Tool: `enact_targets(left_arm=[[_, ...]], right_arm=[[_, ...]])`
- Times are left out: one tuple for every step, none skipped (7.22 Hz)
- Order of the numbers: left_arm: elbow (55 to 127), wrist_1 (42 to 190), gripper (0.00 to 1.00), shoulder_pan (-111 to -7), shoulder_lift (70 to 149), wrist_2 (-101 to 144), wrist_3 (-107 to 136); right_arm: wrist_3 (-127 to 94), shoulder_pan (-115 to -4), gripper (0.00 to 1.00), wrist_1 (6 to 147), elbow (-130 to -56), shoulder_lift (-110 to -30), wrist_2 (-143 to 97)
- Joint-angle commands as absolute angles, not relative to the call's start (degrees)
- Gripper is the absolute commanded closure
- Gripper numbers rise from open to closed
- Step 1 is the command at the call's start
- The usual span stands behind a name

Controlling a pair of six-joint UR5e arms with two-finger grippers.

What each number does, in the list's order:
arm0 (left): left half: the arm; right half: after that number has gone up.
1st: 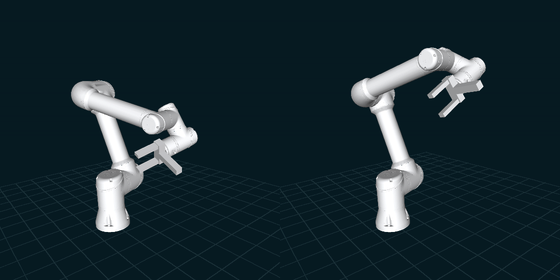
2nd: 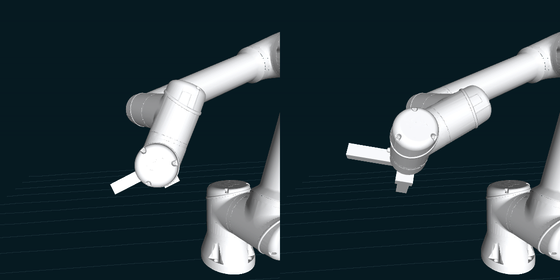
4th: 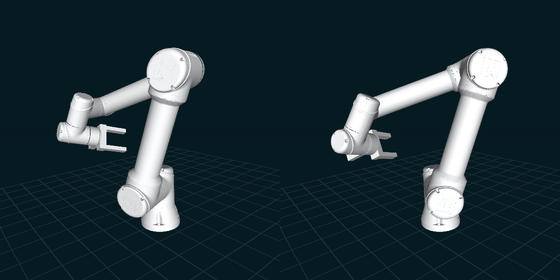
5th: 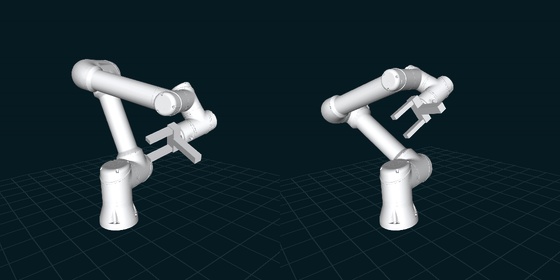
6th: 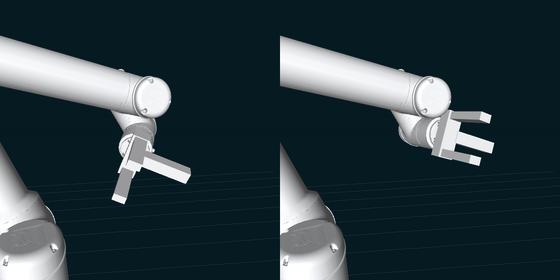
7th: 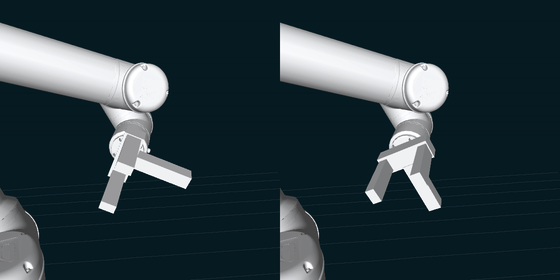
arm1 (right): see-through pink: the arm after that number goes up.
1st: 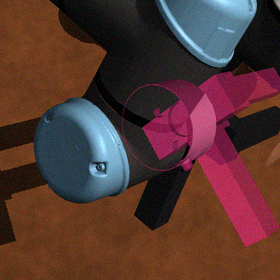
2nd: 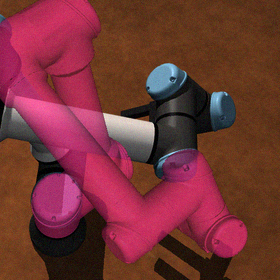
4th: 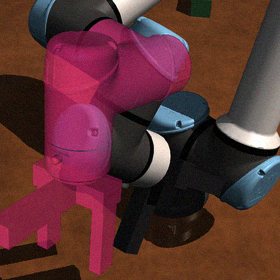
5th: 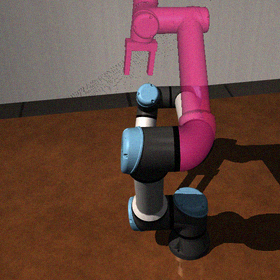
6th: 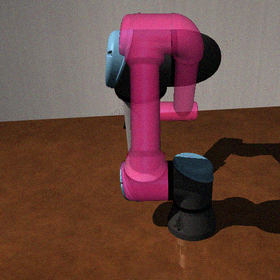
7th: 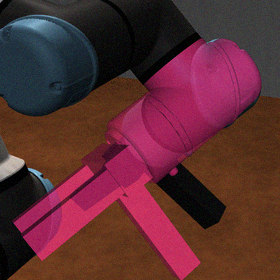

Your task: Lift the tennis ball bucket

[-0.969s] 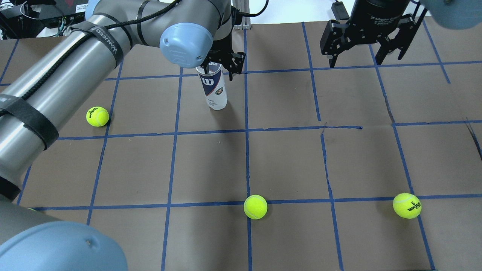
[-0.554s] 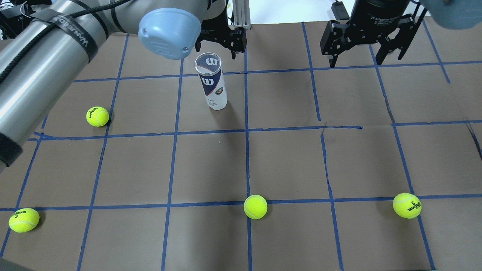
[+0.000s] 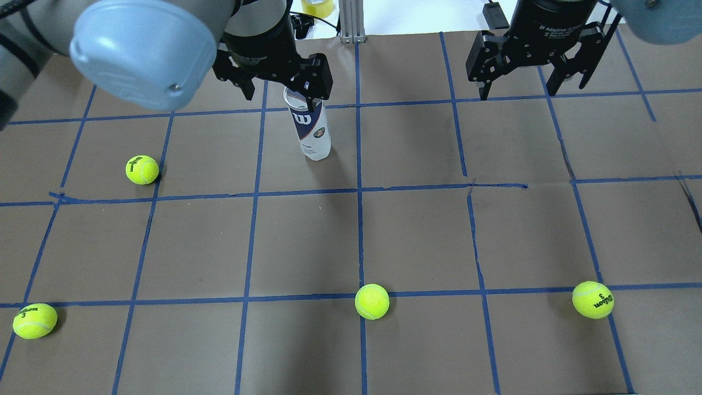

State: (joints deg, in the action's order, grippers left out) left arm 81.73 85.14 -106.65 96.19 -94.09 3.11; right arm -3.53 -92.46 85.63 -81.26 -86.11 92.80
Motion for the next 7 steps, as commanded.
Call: enact_targets(left_arm=[[89.71,77.65,0.00,-105.91,91.07,-93.78,3.34],[90.43,77.69,0.00,-105.39,89.49,-93.52,3.25],[88.96,79.78,0.00,-100.33,89.04,-91.69,3.08],[88.60,83.37,0.00,-94.45,87.47,-87.49,2.55],[88.77,88.45,0.00,-92.48,84.84,-87.54,1.33],[88.68,89.29,0.00,-90.81,84.12,-87.02,0.10],[89.29,90.17,0.00,-90.70,83.33,-87.19,0.09]], right_arm=[[-3.60,-92.46,0.00,86.30,-84.35,-87.97,92.64],[-3.52,-92.46,0.00,88.14,-85.33,-88.07,92.72],[-3.52,-92.46,0.00,88.24,-85.43,-88.15,92.72],[-3.52,-92.46,0.00,88.24,-85.43,-88.15,92.81],[-3.52,-92.46,0.00,88.24,-85.43,-88.15,92.73],[-3.52,-92.46,0.00,88.24,-85.43,-88.15,92.64],[-3.52,-92.46,0.00,88.24,-85.43,-88.15,92.72]])
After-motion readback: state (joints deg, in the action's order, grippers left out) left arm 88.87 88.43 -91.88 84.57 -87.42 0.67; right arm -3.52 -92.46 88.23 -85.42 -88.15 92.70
